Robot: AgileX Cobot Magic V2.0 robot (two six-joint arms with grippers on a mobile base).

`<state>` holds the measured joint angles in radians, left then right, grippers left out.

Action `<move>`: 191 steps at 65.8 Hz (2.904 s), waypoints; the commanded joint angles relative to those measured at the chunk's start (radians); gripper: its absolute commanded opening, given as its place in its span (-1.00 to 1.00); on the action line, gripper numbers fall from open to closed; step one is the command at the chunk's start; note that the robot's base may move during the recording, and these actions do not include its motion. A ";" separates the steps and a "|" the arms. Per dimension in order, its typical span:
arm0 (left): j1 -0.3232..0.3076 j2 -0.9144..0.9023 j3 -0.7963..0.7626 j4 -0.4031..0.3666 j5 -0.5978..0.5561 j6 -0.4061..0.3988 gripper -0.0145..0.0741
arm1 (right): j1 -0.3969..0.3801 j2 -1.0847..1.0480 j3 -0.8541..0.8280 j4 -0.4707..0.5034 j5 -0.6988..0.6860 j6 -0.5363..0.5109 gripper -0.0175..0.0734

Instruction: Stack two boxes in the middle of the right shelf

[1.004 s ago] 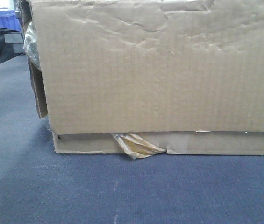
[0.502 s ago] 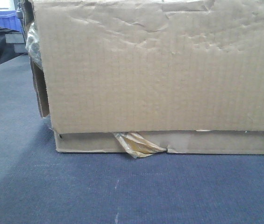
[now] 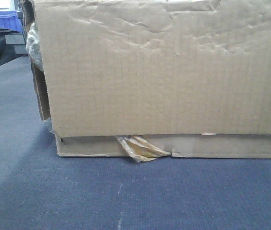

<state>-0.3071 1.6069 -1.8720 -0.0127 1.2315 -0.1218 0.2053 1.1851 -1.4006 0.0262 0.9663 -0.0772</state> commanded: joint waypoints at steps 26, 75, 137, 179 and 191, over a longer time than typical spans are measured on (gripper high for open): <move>-0.097 -0.014 0.213 -0.026 -0.040 -0.026 0.68 | 0.007 0.242 -0.035 0.056 0.148 -0.022 0.64; -0.100 0.097 0.224 -0.004 -0.010 -0.072 -0.06 | 0.007 0.369 -0.035 0.059 0.144 -0.022 0.38; -0.094 -0.036 -0.009 0.153 -0.010 -0.099 -0.92 | 0.053 0.267 -0.286 0.134 0.101 -0.019 -0.96; -0.094 -0.066 -0.273 0.166 -0.010 -0.099 -0.92 | 0.073 0.268 -0.577 0.138 0.133 -0.019 -0.97; -0.094 -0.066 -0.273 0.166 -0.010 -0.099 -0.92 | 0.073 0.268 -0.577 0.138 0.108 -0.019 -0.97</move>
<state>-0.4062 1.5532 -2.1308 0.1645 1.2731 -0.2218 0.2733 1.4641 -1.9640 0.1499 1.1436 -0.0811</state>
